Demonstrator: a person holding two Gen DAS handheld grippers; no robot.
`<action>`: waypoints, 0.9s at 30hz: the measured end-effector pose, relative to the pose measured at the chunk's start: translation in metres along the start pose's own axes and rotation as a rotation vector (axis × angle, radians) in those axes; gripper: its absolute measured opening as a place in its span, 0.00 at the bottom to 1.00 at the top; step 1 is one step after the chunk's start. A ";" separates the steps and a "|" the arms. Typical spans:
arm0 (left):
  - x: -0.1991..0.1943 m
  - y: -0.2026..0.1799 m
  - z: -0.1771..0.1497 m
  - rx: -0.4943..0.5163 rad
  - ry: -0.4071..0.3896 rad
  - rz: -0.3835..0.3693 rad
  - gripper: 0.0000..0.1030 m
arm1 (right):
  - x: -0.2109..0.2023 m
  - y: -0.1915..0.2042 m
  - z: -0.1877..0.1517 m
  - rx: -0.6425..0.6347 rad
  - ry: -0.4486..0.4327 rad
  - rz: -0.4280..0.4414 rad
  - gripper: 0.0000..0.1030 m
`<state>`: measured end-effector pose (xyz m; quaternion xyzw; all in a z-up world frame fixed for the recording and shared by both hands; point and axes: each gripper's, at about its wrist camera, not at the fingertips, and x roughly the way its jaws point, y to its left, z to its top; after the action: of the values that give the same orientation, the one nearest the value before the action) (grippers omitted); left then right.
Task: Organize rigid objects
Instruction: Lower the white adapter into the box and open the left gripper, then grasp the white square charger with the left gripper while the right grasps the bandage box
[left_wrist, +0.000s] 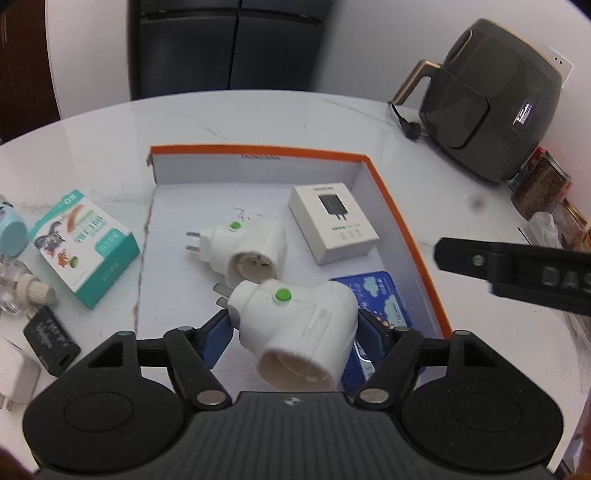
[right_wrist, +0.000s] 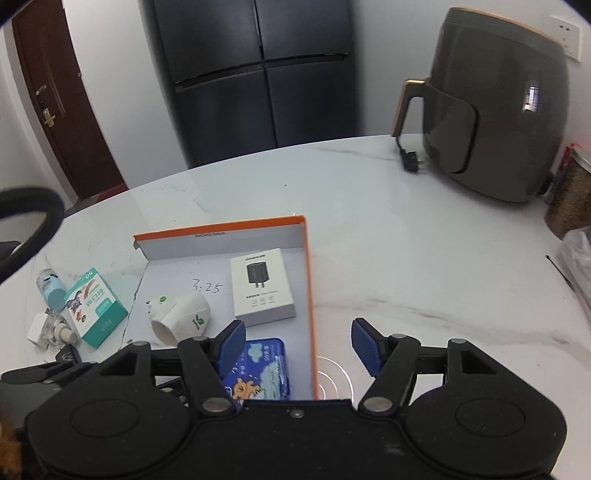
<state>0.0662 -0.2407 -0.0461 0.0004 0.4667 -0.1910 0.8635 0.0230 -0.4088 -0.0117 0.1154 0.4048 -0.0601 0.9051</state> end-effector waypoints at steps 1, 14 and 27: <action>-0.001 0.000 -0.001 0.002 -0.002 0.001 0.78 | -0.004 -0.002 -0.001 0.009 -0.006 -0.002 0.75; -0.050 0.014 -0.005 -0.010 -0.052 0.039 0.86 | -0.040 0.015 -0.015 0.025 -0.043 0.002 0.77; -0.100 0.071 -0.020 -0.095 -0.091 0.115 0.90 | -0.054 0.074 -0.029 -0.039 -0.029 0.066 0.80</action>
<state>0.0243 -0.1387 0.0113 -0.0223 0.4347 -0.1187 0.8924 -0.0183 -0.3290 0.0219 0.1103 0.3887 -0.0242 0.9144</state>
